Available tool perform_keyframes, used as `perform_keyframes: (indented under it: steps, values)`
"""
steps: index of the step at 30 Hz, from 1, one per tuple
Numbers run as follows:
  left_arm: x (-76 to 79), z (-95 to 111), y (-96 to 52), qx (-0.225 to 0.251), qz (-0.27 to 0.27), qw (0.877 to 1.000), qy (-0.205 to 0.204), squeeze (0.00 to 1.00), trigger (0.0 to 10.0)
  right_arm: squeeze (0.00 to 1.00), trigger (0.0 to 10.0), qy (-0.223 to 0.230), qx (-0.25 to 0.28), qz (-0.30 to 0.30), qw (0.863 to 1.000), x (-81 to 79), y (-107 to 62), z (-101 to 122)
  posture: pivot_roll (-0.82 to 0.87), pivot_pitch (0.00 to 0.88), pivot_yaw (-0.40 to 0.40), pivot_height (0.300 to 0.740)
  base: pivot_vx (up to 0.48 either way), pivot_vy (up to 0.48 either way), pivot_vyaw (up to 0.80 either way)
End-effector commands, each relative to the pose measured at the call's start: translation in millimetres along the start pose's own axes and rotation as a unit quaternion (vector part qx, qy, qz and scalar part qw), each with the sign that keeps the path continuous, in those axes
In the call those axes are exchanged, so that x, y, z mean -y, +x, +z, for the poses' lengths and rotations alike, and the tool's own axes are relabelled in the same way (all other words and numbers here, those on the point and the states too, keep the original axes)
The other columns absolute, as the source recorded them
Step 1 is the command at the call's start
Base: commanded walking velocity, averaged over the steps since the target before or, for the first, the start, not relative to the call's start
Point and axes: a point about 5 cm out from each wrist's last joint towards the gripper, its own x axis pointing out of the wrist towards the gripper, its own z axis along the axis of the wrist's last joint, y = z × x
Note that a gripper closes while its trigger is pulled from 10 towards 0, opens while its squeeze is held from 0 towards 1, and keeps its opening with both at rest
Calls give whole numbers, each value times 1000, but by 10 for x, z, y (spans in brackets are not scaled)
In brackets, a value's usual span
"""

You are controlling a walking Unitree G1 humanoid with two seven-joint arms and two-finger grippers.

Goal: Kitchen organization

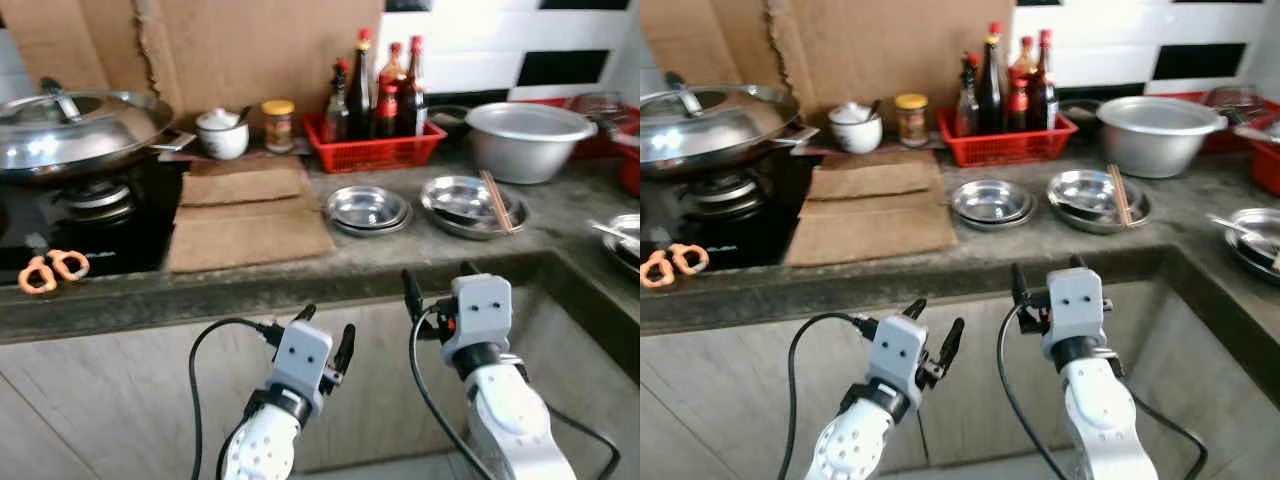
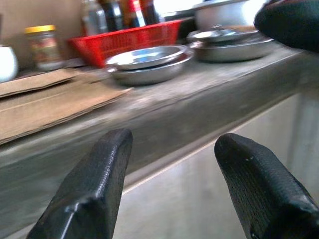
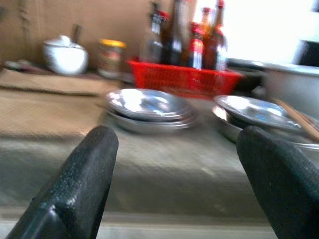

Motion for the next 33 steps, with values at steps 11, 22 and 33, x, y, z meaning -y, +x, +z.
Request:
perform_keyframes:
  steps: [11,22,33]
  values:
    - [-40,11,5,2,10,1000,3,0,10000,0,10000,10,25,85,996,-120,129,110,189,0,-55,740,296,0,0]
    - [-46,14,7,2,18,1000,1,0,10000,0,10000,-13,41,112,993,-51,270,182,193,0,-60,740,288,0,0]
    - [-28,-3,2,-4,15,1000,-21,0,10000,0,10000,-17,52,223,973,-87,495,388,189,0,-62,740,0,0,0]
